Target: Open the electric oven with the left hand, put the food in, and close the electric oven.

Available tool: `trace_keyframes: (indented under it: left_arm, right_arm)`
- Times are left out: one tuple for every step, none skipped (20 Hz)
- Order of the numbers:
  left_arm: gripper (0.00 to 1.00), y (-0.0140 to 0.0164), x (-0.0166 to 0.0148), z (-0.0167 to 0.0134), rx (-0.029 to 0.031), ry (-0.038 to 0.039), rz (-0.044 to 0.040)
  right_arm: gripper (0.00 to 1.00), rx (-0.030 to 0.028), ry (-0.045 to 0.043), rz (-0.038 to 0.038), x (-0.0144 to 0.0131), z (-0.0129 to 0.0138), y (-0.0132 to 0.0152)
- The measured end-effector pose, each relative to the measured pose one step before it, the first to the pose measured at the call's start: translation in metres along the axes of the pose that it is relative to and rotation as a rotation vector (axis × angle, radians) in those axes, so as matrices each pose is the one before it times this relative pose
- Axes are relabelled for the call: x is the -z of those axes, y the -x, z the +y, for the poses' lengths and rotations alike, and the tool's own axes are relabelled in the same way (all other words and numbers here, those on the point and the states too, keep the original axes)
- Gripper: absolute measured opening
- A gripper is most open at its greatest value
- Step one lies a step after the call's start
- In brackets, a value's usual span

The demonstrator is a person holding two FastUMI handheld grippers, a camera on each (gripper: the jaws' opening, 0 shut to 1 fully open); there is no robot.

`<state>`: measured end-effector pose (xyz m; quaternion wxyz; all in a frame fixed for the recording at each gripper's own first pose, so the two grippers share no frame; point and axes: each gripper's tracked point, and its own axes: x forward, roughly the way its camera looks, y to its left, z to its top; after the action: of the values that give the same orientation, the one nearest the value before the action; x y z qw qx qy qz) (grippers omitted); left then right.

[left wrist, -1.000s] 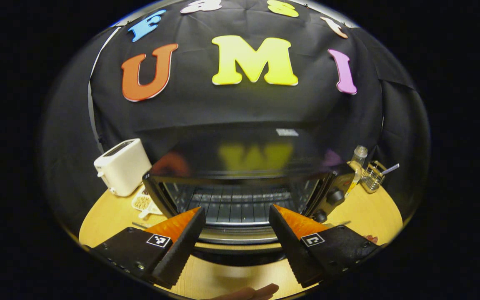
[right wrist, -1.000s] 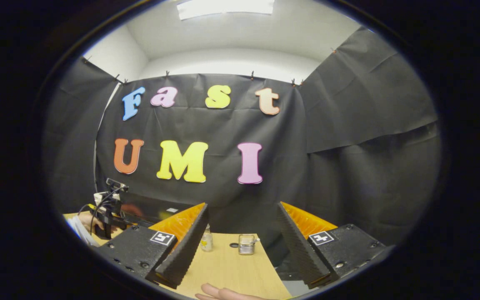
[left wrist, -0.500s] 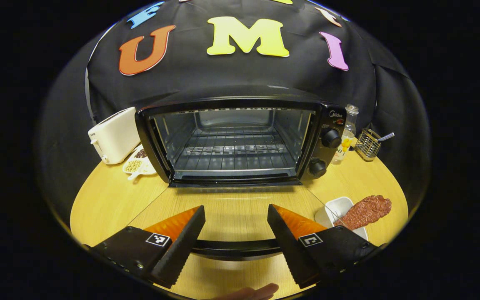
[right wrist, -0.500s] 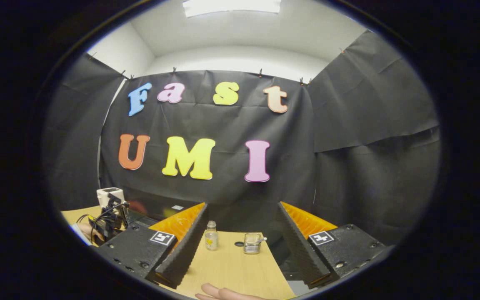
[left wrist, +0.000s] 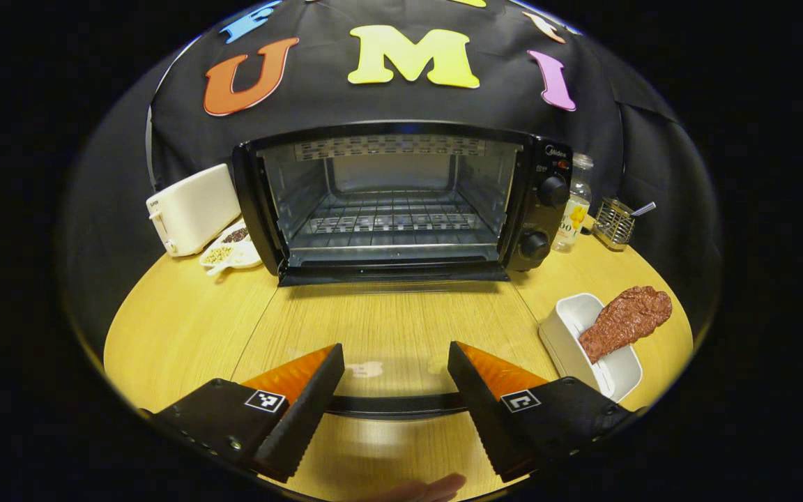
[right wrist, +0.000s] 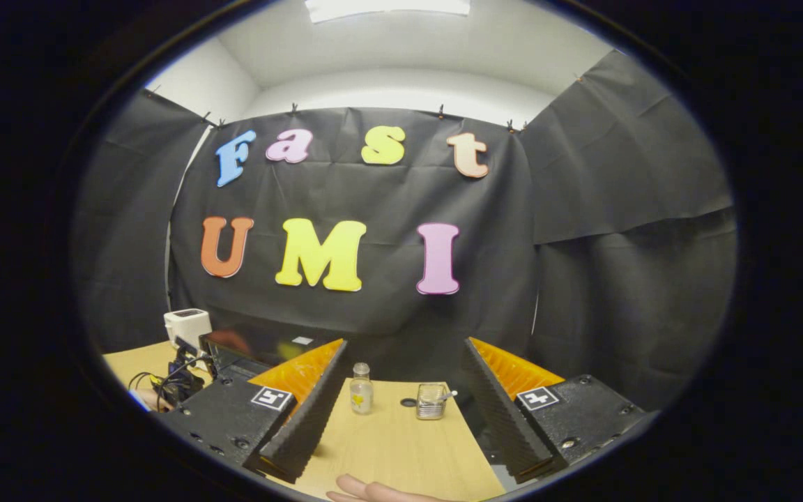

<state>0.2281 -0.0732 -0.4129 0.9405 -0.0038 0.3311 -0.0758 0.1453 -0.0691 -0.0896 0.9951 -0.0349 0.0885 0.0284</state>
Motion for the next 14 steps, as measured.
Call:
trace_keyframes:
  left_arm:
    - [0.97,-0.00052,-0.00090,0.00009,0.00268,0.00369,-0.02920]
    - [0.97,-0.00047,0.00018,0.00024,0.00083,0.00194,-0.02505]
    - [0.96,-0.00004,-0.00029,0.00056,-0.00245,0.00012,-0.02513]
    - [0.96,0.00003,-0.00108,-0.00068,-0.00253,-0.00489,-0.02183]
    - [0.96,0.00083,-0.00085,0.00020,-0.00386,-0.00526,-0.02056]
    - [0.96,0.00109,-0.00122,0.00037,-0.00478,-0.00150,-0.01539]
    - [0.96,0.00250,-0.00254,0.00111,-0.00679,-0.00549,-0.01423]
    - [0.96,0.00198,-0.00172,0.00157,-0.01063,-0.00029,-0.00845]
    - [0.96,0.00353,-0.00362,0.00050,-0.00398,0.00496,-0.01455]
    - [0.96,0.00519,-0.00680,-0.00036,-0.00060,0.01078,-0.01816]
    - [0.96,0.00635,-0.00918,0.00050,-0.00136,0.00679,-0.02669]
    - [0.96,0.00816,-0.01088,0.00199,-0.00687,0.00205,-0.02376]
    - [0.96,0.01043,-0.01340,0.00330,-0.01268,-0.00164,-0.02837]
    - [0.96,0.00903,-0.01274,0.00238,-0.00777,-0.00103,-0.02198]
  right_arm:
    - [1.00,-0.00253,-0.00060,0.00690,0.00146,0.00163,-0.00173]
    - [1.00,-0.00277,-0.00093,0.00509,0.00229,0.00144,-0.00132]
    - [1.00,-0.00117,-0.00073,0.00540,0.00179,0.00147,-0.00120]
    - [1.00,-0.00208,-0.00081,0.00638,0.00281,0.00140,-0.00096]
    - [1.00,0.00073,-0.00301,0.00567,0.00127,0.00079,-0.00155]
    - [1.00,0.00122,-0.00118,0.00924,0.00180,0.00008,-0.00196]
    - [1.00,0.00338,-0.00138,0.01028,0.00216,-0.00006,-0.00231]
    - [1.00,0.00365,-0.00079,0.01016,0.00249,-0.00052,-0.00182]
    - [1.00,0.00059,0.00100,0.00992,0.00184,0.00040,-0.00277]
    - [1.00,-0.00105,0.00236,0.01576,0.00413,0.00160,-0.00315]
    - [1.00,-0.00731,-0.00016,0.01742,0.00388,0.00270,-0.00432]
    - [1.00,-0.01630,0.00018,0.02497,0.00707,0.00546,-0.00413]
    - [0.99,-0.01888,-0.00258,0.03133,0.00805,0.00503,-0.00615]
    - [1.00,-0.01839,-0.00968,0.03577,0.00946,0.00420,-0.00710]
